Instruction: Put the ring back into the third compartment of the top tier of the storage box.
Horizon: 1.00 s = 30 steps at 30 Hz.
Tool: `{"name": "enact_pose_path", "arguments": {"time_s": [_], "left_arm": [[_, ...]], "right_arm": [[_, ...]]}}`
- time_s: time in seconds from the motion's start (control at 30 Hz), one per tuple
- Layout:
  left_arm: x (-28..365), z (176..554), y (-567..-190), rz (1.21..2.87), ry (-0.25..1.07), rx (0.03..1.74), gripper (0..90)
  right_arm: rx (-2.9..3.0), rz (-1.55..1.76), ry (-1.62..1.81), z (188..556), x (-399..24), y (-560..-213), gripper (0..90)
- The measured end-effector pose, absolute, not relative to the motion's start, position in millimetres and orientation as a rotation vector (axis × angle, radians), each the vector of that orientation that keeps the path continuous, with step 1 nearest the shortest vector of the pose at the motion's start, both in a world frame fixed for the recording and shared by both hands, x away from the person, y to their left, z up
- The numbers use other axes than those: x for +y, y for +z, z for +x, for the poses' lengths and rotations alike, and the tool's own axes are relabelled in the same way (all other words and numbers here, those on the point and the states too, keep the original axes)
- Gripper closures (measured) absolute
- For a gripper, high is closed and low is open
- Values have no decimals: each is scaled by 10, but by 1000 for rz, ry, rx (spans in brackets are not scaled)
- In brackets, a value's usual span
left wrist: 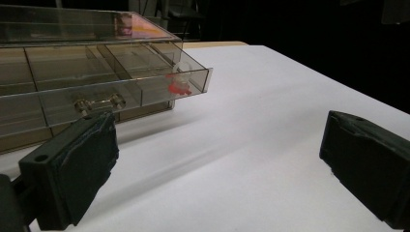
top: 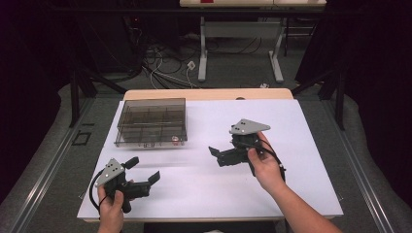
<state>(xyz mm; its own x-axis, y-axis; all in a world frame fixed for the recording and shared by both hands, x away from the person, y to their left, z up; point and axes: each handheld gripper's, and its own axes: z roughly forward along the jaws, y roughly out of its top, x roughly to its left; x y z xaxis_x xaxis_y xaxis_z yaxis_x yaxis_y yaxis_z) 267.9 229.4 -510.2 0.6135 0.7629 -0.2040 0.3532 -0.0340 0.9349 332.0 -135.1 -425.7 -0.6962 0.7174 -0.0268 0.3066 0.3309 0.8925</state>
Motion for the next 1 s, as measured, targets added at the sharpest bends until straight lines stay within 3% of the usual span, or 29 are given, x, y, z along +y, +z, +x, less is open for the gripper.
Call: {"name": "enact_pose_path", "arguments": {"time_s": [1.0], "left_arm": [[2292,2671,-5105,1633,434,950,5]], "right_arm": [[2049,1158,1211,2953,-2445,-4894,0]]}}
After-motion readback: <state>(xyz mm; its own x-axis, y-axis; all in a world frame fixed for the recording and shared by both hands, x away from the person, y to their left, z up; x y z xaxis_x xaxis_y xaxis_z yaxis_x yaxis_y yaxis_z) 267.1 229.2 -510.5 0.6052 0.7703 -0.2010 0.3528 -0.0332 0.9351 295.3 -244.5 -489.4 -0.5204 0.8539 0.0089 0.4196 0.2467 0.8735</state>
